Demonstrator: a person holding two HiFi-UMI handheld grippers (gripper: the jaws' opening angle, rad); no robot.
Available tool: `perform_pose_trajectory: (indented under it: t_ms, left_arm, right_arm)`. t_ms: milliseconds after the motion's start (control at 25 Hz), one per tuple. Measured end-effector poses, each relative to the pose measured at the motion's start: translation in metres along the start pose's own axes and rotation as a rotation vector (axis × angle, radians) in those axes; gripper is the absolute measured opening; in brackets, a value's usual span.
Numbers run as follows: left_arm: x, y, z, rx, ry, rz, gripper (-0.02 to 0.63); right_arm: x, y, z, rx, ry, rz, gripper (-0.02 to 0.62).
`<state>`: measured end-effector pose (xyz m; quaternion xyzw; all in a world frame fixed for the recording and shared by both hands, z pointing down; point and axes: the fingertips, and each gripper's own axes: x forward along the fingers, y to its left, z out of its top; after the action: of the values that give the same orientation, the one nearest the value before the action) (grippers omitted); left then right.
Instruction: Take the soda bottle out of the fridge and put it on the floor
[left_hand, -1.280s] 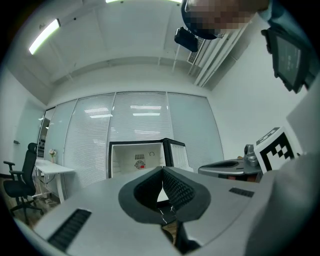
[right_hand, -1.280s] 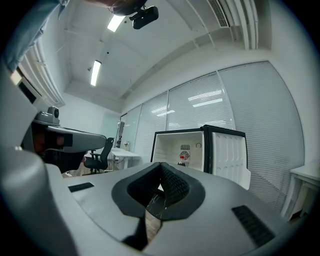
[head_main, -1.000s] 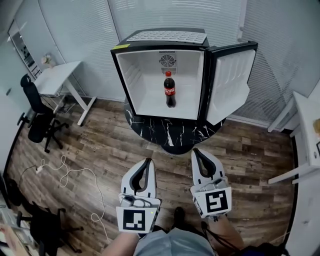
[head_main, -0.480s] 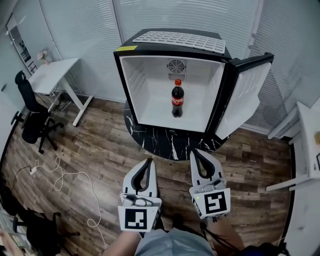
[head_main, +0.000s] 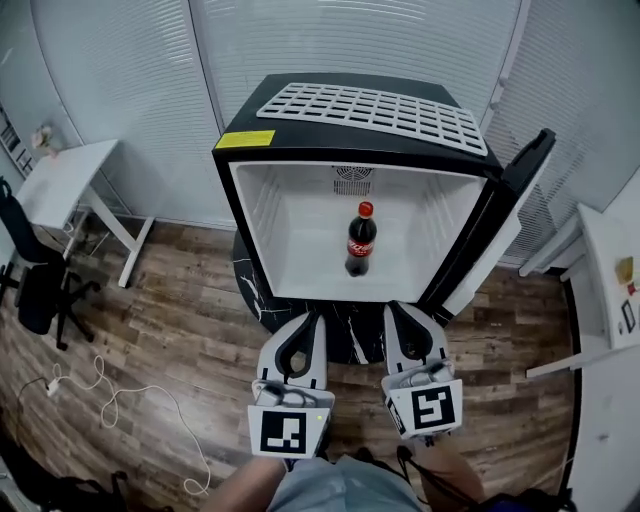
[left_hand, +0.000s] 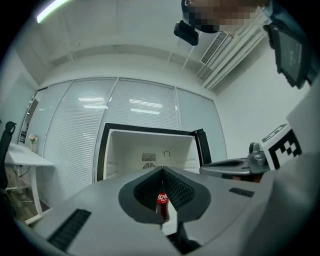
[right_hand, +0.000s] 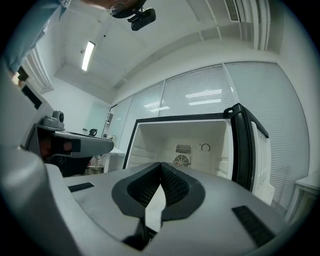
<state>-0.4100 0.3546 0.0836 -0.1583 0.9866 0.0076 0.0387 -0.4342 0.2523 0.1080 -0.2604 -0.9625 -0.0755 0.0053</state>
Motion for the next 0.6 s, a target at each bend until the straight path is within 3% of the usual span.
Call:
perform_pose_trajectory:
  t_ms: [280, 600]
  left_arm:
    - [0.029, 0.027, 0.017, 0.003, -0.044, -0.072, 0.017]
    - [0.043, 0.033, 0.020, 0.005, -0.051, -0.089, 0.017]
  right_arm:
    - [0.033, -0.006, 0.029, -0.029, -0.038, -0.086, 0.014]
    - [0.041, -0.023, 0.041, -0.042, -0.062, -0.143, 0.014]
